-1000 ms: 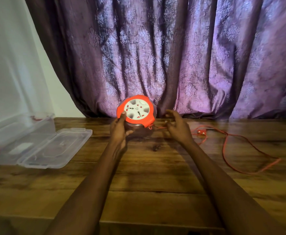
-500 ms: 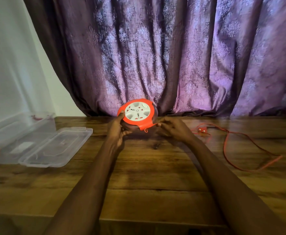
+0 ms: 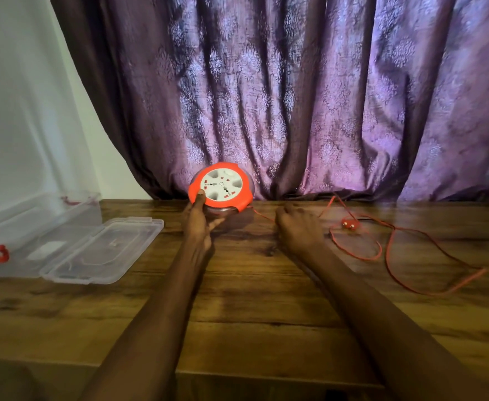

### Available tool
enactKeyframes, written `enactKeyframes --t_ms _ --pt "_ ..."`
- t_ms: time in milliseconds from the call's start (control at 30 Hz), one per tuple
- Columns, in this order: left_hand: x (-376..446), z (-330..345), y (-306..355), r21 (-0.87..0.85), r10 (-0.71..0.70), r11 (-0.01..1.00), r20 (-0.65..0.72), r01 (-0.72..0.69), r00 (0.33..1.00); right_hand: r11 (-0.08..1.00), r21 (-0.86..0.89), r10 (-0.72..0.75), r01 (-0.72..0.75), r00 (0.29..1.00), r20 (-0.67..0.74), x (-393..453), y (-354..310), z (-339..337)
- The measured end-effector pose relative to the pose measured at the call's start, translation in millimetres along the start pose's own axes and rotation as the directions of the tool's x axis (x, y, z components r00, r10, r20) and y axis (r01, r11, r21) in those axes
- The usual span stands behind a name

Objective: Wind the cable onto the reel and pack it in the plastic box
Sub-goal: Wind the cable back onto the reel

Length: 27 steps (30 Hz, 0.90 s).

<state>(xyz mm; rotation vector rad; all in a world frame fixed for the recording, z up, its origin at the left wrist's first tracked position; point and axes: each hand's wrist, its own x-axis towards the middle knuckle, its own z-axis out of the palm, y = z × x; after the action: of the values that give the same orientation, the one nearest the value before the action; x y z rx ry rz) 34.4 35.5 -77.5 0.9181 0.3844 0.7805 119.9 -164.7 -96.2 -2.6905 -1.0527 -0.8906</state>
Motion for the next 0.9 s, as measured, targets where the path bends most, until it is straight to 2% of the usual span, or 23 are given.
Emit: enactKeyframes --t_ms 67,133,233,267,333,400,467,533,600,733,800,867,900 --pt "0 1 0 0.002 -0.005 1.000 0.049 0.005 0.999 0.964 0.183 0.196 -0.190 0.981 -0.012 1 2 9" --pt "0 2 -1 0.010 -0.001 1.000 0.091 0.000 0.996 0.831 0.416 0.369 -0.370 0.925 0.086 4 8 14" --pt "0 3 -3 0.051 0.011 0.999 0.144 -0.018 0.990 0.729 0.517 0.442 -0.448 0.885 0.144 4 16 19" --pt "0 3 -4 0.060 0.020 0.998 0.157 -0.030 0.987 0.702 0.544 0.469 -0.459 0.873 0.131 5 17 17" --pt "0 5 -5 0.077 0.050 0.995 0.151 -0.062 0.987 0.564 0.697 0.529 -0.443 0.842 0.107 9 21 11" --pt "1 6 -5 0.097 0.087 0.991 0.098 -0.096 0.991 0.402 0.852 0.543 -0.334 0.837 0.072 10 25 2" --pt "2 4 -5 0.076 0.102 0.991 0.052 -0.106 0.993 0.315 0.936 0.484 -0.156 0.875 -0.017 8 29 -9" --pt "3 1 -2 0.041 0.091 0.995 0.032 -0.092 0.995 0.329 0.943 0.389 -0.040 0.916 -0.097 5 32 -18" --pt "4 -2 1 0.039 0.097 0.994 0.027 -0.098 0.995 0.389 0.921 0.287 -0.031 0.954 -0.089 4 35 -20" --pt "8 -10 4 0.048 0.102 0.994 0.007 -0.103 0.995 0.665 0.746 -0.001 0.029 0.999 -0.037 3 45 -20" --pt "11 -13 3 0.045 0.086 0.995 0.013 -0.087 0.996 0.822 0.566 -0.104 0.060 0.993 0.046 1 47 -20" --pt "11 -13 3 0.056 0.071 0.996 0.045 -0.073 0.996 0.930 0.361 -0.106 0.061 0.989 0.106 -1 43 -19" --pt "11 -12 2 0.075 0.066 0.995 0.067 -0.071 0.996 0.945 0.326 -0.078 0.035 0.990 0.119 -2 40 -20"
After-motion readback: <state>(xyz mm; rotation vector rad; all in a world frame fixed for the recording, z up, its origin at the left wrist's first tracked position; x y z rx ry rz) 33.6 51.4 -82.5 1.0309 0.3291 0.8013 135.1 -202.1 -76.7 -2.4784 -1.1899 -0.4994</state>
